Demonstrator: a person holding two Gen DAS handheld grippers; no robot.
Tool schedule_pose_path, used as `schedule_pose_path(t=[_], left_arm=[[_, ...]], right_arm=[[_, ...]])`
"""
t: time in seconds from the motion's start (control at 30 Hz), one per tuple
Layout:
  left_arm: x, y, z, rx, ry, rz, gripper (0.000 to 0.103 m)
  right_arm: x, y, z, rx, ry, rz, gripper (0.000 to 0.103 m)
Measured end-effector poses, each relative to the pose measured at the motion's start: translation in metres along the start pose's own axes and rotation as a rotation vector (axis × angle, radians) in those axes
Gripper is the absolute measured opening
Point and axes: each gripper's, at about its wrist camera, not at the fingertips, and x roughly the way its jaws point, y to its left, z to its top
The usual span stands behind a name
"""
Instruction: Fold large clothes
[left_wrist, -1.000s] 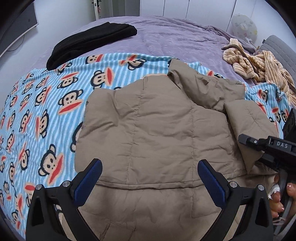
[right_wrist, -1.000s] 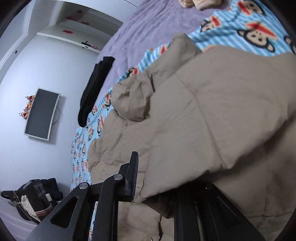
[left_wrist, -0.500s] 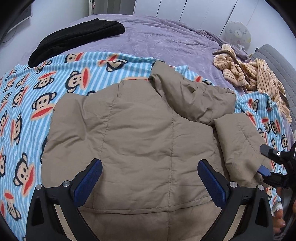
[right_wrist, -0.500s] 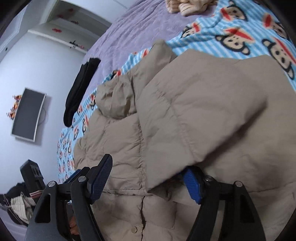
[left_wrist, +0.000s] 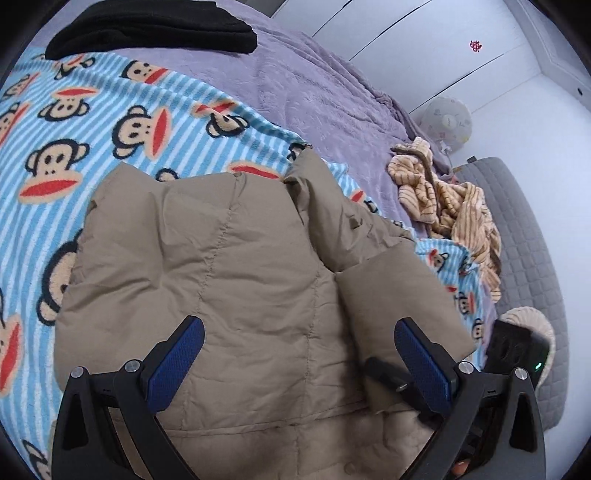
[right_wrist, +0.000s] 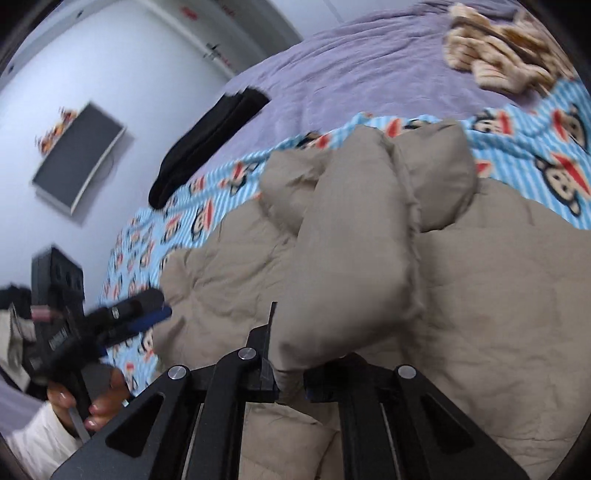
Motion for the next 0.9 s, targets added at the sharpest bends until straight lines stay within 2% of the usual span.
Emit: schedule_pose_path(t=[0.1,0.2,0.27,0.3,0.33,0.43,0.53,0.57,0.6,0.63,0.73,0.8,0.87,0.9], left_arm=[[0.01,0.0,-0.002,-0.036,0.049,-0.114,0.103],[0.022,-0.006,-0.006,-0.04,0.085,-0.138,0.103],[0.028,-0.014,-0.009,-0.041,0.104,-0.193,0.103],[0.029,-0.017,-0.01,-0.041,0.109,-0.219,0.103],[0.03,-0.022,-0.011,-0.037,0.115,-0.234,0.103],[0.036,-0.035,-0.014,-0.001,0.132,-0.208,0.103],[0.039,-0.041,-0.013,0.011,0.145,-0.195,0.103],[0.039,-0.042,-0.013,0.008,0.143,-0.202,0.103],[0.037,-0.043,-0.013,0.006,0.139,-0.214,0.103],[0.036,-0.041,-0.014,0.005,0.137,-0.218,0.103],[0.033,-0.034,-0.015,-0.01,0.136,-0.199,0.103],[0.031,-0.025,-0.017,-0.027,0.14,-0.178,0.103],[0.029,-0.016,-0.02,-0.04,0.148,-0.165,0.103],[0.028,-0.013,-0.02,-0.041,0.152,-0.161,0.103]], right_arm=[[0.027,0.021,-0.025,-0.113,0.112,-0.028,0.011],[0.034,0.019,-0.044,-0.124,0.188,-0.053,0.019],[0.027,0.013,-0.051,-0.108,0.2,-0.049,0.043],[0.019,0.011,-0.053,-0.101,0.193,-0.043,0.063],[0.011,0.008,-0.054,-0.096,0.178,-0.039,0.066],[-0.009,-0.003,-0.054,-0.07,0.141,-0.054,0.066],[-0.031,-0.027,-0.051,0.053,0.04,-0.027,0.065],[-0.036,-0.037,-0.05,0.107,0.011,-0.01,0.053],[-0.037,-0.042,-0.048,0.147,-0.003,0.004,0.026],[-0.036,-0.045,-0.047,0.166,-0.003,0.006,0.018],[-0.025,-0.029,-0.041,0.09,-0.002,0.029,0.018],[-0.011,-0.006,-0.037,0.004,0.019,0.119,0.018],[0.007,0.016,-0.042,-0.076,0.093,0.163,0.023],[0.014,0.024,-0.047,-0.106,0.135,0.153,0.033]])
